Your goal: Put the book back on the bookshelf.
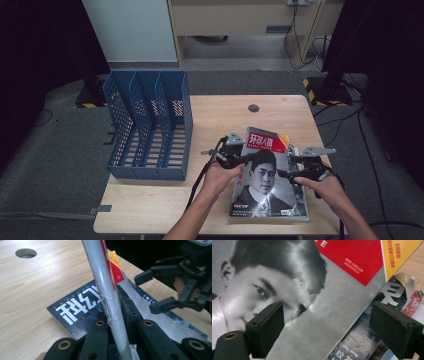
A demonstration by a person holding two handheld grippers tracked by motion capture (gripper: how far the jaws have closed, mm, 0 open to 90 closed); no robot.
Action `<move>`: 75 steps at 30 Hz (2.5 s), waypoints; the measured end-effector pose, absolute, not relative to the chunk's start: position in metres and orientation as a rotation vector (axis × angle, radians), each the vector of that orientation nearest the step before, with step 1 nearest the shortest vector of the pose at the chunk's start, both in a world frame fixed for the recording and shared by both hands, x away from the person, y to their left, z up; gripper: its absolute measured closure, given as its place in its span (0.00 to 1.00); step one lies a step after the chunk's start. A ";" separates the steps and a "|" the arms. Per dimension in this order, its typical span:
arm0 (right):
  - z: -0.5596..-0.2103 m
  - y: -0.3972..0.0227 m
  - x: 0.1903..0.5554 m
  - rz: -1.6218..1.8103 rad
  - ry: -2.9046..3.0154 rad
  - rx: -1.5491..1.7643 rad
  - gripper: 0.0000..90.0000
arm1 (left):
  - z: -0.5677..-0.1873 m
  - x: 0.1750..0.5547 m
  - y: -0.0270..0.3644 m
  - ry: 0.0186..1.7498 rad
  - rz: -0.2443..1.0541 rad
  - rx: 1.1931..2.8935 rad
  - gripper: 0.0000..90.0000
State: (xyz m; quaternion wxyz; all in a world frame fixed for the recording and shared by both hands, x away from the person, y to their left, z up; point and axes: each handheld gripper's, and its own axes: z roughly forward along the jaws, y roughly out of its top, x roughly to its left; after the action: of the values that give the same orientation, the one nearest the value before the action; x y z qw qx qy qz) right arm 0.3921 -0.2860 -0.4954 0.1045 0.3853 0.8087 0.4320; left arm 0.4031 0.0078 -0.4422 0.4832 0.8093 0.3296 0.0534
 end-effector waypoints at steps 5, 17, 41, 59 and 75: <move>-0.501 -0.290 0.401 1.308 2.384 1.184 0.15 | -0.437 0.401 0.008 0.777 0.138 1.970 0.94; -0.507 -0.293 0.419 1.408 2.421 1.192 0.23 | -0.426 0.398 0.004 0.708 0.145 1.980 0.96; -0.438 -0.297 0.411 1.414 2.269 1.032 0.92 | -0.401 0.401 0.028 0.686 0.220 1.911 0.96; -0.369 -0.290 0.420 1.330 2.197 0.901 0.97 | -0.386 0.405 0.035 0.642 0.339 1.804 0.96; -0.339 -0.284 0.419 1.223 2.269 0.825 0.97 | -0.380 0.408 0.033 0.612 0.396 1.767 0.96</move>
State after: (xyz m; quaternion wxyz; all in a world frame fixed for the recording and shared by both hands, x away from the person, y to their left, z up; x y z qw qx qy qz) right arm 0.4187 -0.2843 -0.3387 0.2159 0.2977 0.8185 0.4413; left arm 0.4081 0.0330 -0.3802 0.5769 0.7552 0.2614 0.1692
